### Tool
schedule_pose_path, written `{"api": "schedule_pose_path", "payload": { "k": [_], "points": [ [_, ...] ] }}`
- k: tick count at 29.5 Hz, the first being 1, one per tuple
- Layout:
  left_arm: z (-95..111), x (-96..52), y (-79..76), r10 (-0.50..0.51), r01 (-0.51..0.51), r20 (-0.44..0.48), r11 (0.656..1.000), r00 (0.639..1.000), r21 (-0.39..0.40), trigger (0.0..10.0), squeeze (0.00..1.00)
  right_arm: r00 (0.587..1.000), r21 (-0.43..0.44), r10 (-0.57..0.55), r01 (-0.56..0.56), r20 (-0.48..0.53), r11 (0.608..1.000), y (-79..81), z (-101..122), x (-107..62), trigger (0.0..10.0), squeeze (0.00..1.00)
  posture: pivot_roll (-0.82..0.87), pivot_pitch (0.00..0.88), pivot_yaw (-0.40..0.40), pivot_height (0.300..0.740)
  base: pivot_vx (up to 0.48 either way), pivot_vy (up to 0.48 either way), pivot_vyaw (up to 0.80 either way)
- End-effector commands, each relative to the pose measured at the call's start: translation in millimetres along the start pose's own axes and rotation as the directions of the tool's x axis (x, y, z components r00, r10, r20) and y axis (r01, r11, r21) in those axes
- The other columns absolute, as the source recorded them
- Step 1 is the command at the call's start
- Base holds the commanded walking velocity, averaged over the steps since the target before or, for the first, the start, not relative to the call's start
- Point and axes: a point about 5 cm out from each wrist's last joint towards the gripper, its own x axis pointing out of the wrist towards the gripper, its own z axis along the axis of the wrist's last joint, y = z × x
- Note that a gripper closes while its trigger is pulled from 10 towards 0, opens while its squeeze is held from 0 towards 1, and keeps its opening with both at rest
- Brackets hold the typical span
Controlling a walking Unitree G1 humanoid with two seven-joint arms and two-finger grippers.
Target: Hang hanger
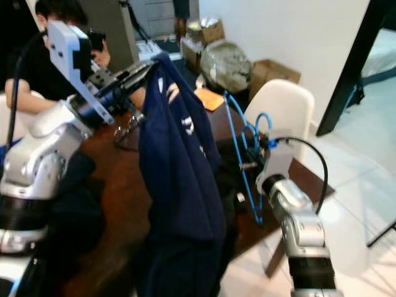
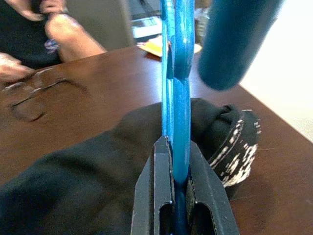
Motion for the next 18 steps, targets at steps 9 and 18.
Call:
{"api": "schedule_pose_path", "payload": {
  "k": [9, 18],
  "points": [
    [-13.2, -12.3, -24.2, -0.148, 0.147, -0.112, 0.989, 0.983, -0.016, 10.0, 0.0, 1.0, -0.005, 0.004, -0.004, 0.004, 1.0, 0.1, 0.9, 0.2, 10.0, 0.0, 0.05, 0.0, 0.036, 0.74, 0.0, -0.235, 0.0],
    [-19.1, -79.8, -0.2, -0.264, 0.298, -0.444, 0.955, 0.856, 0.006, 10.0, 0.0, 1.0, -0.022, 0.001, -0.001, -0.013, 1.0, -4.6, -0.8, -2.4, 10.0, 0.0, 0.05, 0.0, 0.04, 0.74, 0.0, 0.0, 0.0]
  ]
}}
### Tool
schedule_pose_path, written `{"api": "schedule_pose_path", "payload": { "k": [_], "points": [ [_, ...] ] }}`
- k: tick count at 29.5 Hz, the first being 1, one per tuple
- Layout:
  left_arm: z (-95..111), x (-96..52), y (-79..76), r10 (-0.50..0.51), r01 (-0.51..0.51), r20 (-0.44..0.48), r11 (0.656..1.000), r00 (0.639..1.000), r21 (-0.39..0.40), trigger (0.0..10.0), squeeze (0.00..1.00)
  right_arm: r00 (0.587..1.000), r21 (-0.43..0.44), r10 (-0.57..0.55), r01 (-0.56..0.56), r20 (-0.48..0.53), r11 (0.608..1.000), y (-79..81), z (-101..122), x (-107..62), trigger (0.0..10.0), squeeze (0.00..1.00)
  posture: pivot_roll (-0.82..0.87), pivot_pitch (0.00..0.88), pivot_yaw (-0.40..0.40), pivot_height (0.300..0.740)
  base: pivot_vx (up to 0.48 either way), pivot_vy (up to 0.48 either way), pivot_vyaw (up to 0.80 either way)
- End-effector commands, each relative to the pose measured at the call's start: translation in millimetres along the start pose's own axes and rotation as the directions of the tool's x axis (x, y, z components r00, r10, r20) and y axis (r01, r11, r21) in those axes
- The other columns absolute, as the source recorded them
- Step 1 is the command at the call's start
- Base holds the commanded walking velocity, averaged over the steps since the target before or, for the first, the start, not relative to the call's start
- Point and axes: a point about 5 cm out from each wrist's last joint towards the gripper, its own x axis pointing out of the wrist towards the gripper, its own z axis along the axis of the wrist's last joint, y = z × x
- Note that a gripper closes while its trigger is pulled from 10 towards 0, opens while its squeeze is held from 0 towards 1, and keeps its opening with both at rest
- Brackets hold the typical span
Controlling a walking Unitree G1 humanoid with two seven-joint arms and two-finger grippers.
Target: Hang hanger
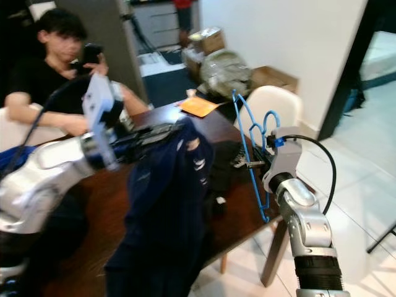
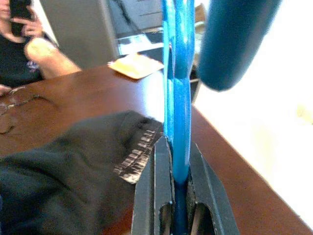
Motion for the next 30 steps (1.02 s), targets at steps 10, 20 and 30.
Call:
{"api": "schedule_pose_path", "payload": {
  "k": [10, 20, 30],
  "points": [
    [-46.9, -84.5, -3.3, -0.006, -0.002, -0.465, 1.0, 0.885, -0.017, 10.0, 0.0, 0.998, -0.005, 0.044, -0.045, -0.033, 0.999, 1.7, -5.8, -0.4, 10.0, 0.0, 0.07, 0.0, 0.022, 0.74, 0.0, 0.0, 0.0],
    [-43.2, -62.3, -18.8, -0.022, 0.016, -0.307, 1.0, 0.951, -0.023, 10.0, 1.0, 0.998, 0.004, 0.062, -0.062, -0.022, 0.998, 0.3, -1.7, 4.3, 10.0, 0.0, 0.07, 0.0, 0.001, 0.74, 0.0, 0.0, 0.0],
    [-21.2, -44.2, -7.3, 0.101, -0.092, -0.104, 0.992, 0.99, 0.086, 10.0, 1.0, 0.996, 0.005, 0.083, -0.083, -0.027, 0.997, 3.1, -2.8, 5.3, 10.0, 0.0, 0.06, 0.0, -0.015, 0.74, 0.0, 0.0, 0.0]
  ]
}}
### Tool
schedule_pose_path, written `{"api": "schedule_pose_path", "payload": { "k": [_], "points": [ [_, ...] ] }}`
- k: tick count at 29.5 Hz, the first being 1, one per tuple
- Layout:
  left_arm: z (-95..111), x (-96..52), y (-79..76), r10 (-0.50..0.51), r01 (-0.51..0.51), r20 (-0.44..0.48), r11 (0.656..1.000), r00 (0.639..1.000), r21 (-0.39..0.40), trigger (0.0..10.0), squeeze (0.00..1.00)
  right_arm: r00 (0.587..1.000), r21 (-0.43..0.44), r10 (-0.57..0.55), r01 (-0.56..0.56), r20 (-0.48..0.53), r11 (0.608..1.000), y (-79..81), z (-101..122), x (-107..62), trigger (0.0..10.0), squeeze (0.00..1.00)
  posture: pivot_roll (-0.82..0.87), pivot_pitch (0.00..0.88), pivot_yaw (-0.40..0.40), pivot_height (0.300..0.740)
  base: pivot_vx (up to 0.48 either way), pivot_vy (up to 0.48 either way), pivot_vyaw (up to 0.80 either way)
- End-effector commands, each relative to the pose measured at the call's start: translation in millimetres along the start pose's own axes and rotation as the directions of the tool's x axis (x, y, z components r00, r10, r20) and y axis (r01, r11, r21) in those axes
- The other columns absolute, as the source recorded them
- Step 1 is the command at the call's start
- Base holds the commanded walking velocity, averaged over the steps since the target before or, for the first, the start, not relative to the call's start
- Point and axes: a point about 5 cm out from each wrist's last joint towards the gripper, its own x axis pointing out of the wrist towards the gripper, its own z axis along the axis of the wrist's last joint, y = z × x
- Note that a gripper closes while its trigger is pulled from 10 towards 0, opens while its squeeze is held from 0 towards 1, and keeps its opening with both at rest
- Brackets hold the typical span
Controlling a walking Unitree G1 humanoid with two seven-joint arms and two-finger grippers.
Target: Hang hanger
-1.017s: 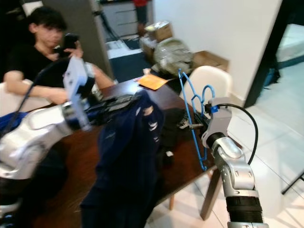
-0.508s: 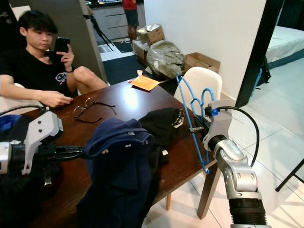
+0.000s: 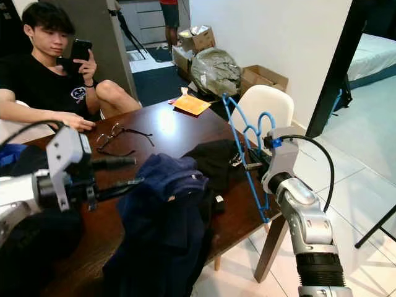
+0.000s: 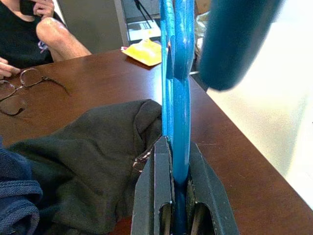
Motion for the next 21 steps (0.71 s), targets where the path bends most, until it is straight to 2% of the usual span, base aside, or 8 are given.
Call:
{"api": "schedule_pose_path", "payload": {
  "k": [1, 5, 6, 8, 9, 11, 14, 21],
  "points": [
    [3.1, -3.2, 2.3, 0.015, -0.015, -0.006, 0.999, 1.0, 0.031, 10.0, 1.0, 1.0, 0.007, 0.01, -0.01, -0.008, 1.0, 0.6, -2.2, 1.0, 10.0, 0.0, 0.06, 0.0, -0.015, 0.74, 0.0, 0.0, 0.0],
    [-2.4, -7.5, 0.9, 0.023, -0.011, -0.101, 0.992, 0.995, 0.122, 10.0, 0.83, 1.0, 0.004, 0.018, -0.018, -0.009, 1.0, 0.3, -1.3, 2.6, 10.0, 0.0, 0.06, 0.0, -0.027, 0.74, 0.0, 0.0, 0.0],
    [-3.0, -7.0, -0.2, 0.025, -0.009, -0.112, 0.99, 0.993, 0.14, 10.0, 0.58, 1.0, 0.003, 0.021, -0.021, -0.01, 1.0, 0.6, -1.0, 3.2, 10.0, 0.0, 0.06, 0.0, -0.039, 0.74, 0.0, 0.0, 0.0],
    [-3.5, -6.3, -0.9, 0.028, -0.01, -0.115, 0.988, 0.993, 0.153, 10.0, 0.58, 1.0, 0.002, 0.024, -0.024, -0.011, 1.0, 0.6, -0.8, 3.5, 10.0, 0.0, 0.06, 0.0, -0.042, 0.74, 0.0, 0.0, 0.0],
    [-1.8, -2.5, -5.4, 0.01, 0.008, -0.105, 0.985, 0.994, 0.17, 10.0, 0.18, 0.999, -0.001, 0.029, -0.029, -0.014, 1.0, 0.5, -0.4, 4.5, 10.0, 0.0, 0.06, 0.0, -0.061, 0.74, 0.0, 0.0, 0.0],
    [0.7, 6.2, -15.1, -0.035, 0.055, -0.096, 0.975, 0.995, 0.214, 10.0, 0.0, 0.999, -0.007, 0.038, -0.039, -0.02, 0.999, -0.5, 0.0, 6.3, 10.0, 0.0, 0.06, 0.0, -0.084, 0.74, 0.0, 0.0, 0.0],
    [1.5, 9.9, -19.5, -0.057, 0.079, -0.098, 0.969, 0.994, 0.236, 10.0, 0.0, 0.999, -0.01, 0.042, -0.042, -0.023, 0.999, -0.9, 0.2, 7.1, 10.0, 0.0, 0.06, 0.0, -0.084, 0.74, 0.0, 0.0, 0.0],
    [30.3, 63.8, -42.8, -0.221, 0.188, 0.003, 0.837, 0.975, 0.514, 10.0, 0.0, 0.997, -0.023, 0.081, -0.081, -0.012, 0.996, 5.1, 8.3, 23.2, 10.0, 0.0, 0.07, 0.0, -0.106, 0.74, 0.0, 0.0, 0.0]
  ]
}}
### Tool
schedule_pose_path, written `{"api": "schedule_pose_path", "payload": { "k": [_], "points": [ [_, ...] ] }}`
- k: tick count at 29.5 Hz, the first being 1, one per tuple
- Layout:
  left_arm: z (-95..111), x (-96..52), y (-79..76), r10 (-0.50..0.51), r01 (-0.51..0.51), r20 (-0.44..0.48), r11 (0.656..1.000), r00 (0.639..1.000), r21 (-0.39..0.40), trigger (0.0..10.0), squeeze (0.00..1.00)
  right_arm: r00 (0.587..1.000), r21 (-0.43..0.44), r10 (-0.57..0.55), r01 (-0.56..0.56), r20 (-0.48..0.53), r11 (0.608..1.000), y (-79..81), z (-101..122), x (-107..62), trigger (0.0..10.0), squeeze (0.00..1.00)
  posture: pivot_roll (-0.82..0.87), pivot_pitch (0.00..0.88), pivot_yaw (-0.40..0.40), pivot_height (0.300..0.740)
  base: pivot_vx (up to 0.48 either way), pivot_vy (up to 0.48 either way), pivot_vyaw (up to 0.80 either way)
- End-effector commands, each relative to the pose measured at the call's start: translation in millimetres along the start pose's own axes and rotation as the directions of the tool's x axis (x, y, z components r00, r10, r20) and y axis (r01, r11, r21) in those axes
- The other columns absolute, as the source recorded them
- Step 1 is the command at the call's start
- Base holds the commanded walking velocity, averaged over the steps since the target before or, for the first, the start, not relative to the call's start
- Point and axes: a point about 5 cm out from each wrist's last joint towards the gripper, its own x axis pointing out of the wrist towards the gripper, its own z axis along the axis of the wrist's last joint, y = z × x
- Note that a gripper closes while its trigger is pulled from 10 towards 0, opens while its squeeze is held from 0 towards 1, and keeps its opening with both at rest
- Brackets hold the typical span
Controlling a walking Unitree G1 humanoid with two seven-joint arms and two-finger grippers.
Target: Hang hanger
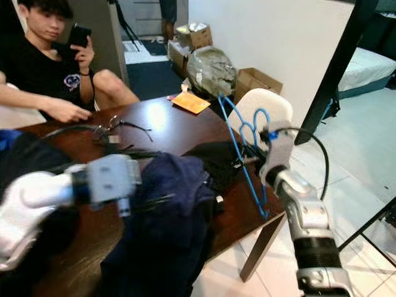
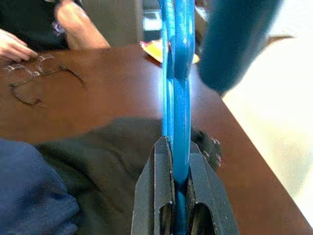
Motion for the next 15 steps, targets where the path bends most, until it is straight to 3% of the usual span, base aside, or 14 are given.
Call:
{"api": "schedule_pose_path", "payload": {
  "k": [1, 8, 15],
  "points": [
    [2.3, 6.1, -0.9, -0.023, 0.023, 0.008, 0.999, 1.0, 0.039, 10.0, 0.0, 1.0, 0.0, -0.014, 0.014, -0.014, 1.0, -2.6, -4.7, 0.3, 10.0, 0.0, 0.07, 0.0, -0.106, 0.74, 0.0, 0.0, 0.0],
    [10.3, 1.6, 14.8, -0.021, 0.021, 0.007, 0.995, 1.0, 0.098, 10.0, 0.0, 0.999, 0.017, -0.031, 0.031, -0.013, 0.999, -1.2, -10.9, -4.0, 10.0, 0.0, 0.06, 0.0, -0.066, 0.74, 0.0, 0.0, 0.0],
    [4.1, -21.0, 35.5, 0.078, -0.065, -0.116, 0.992, 0.99, 0.109, 10.0, 0.0, 0.999, 0.04, -0.046, 0.047, -0.017, 0.998, 0.6, -20.4, -4.1, 10.0, 0.0, 0.1, 0.0, -0.026, 0.74, 0.0, 0.0, 0.0]
  ]
}}
